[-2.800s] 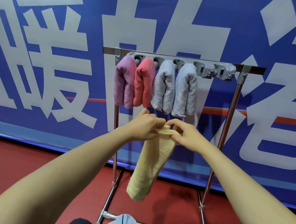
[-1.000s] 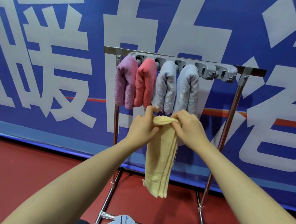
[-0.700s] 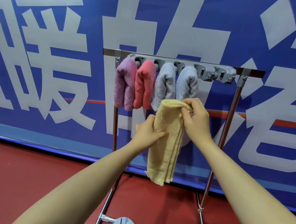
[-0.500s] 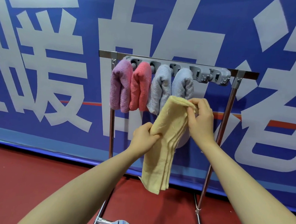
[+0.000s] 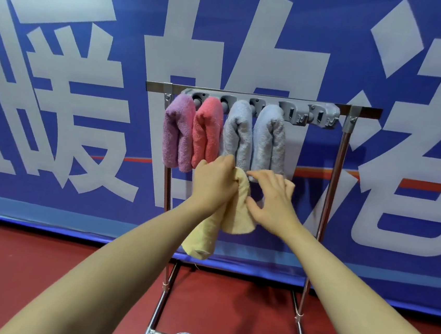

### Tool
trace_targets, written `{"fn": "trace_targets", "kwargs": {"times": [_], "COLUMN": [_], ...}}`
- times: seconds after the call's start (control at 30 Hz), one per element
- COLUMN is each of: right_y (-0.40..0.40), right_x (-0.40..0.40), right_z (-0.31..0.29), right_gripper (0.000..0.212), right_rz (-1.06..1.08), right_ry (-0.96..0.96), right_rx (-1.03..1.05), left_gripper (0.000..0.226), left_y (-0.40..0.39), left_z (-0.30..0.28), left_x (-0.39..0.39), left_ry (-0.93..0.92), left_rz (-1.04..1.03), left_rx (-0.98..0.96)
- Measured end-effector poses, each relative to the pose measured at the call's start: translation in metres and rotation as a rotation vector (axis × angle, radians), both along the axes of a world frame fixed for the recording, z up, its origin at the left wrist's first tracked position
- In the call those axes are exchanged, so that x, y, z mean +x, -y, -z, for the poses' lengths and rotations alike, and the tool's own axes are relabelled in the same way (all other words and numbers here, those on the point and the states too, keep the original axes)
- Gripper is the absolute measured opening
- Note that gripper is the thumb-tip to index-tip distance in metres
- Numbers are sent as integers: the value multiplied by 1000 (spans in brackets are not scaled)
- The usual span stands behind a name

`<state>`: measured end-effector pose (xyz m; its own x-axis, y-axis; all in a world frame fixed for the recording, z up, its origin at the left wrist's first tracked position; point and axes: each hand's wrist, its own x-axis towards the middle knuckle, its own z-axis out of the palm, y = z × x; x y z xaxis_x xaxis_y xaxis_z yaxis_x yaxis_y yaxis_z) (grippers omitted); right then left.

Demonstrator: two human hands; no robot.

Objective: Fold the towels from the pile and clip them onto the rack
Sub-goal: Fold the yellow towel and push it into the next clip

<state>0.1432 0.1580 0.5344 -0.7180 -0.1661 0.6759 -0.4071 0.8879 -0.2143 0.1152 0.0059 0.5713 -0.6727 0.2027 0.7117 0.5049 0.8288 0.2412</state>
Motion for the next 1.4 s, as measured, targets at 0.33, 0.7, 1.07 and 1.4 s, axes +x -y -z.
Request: {"fn": "trace_targets", "kwargs": {"times": [0.33, 0.7, 1.07, 1.4], "right_y": [18, 6, -15, -51], "right_x": [-9, -7, -8, -2], "right_z": [-21, -69, -75, -111], "right_gripper": [48, 30, 30, 31], "right_rz": [90, 207, 326, 383], "right_ry": [-153, -314, -478, -473], "right_rx": [73, 60, 63, 116], "left_gripper": [17, 20, 11, 17], "left_y": [9, 8, -16, -55], "left_z": [-14, -15, -53, -96], "left_x": [-7, -6, 2, 7], "left_ry": [-311, -16, -220, -257], "left_rz": [57, -95, 0, 71], "left_rx": [-140, -108, -170, -150]}}
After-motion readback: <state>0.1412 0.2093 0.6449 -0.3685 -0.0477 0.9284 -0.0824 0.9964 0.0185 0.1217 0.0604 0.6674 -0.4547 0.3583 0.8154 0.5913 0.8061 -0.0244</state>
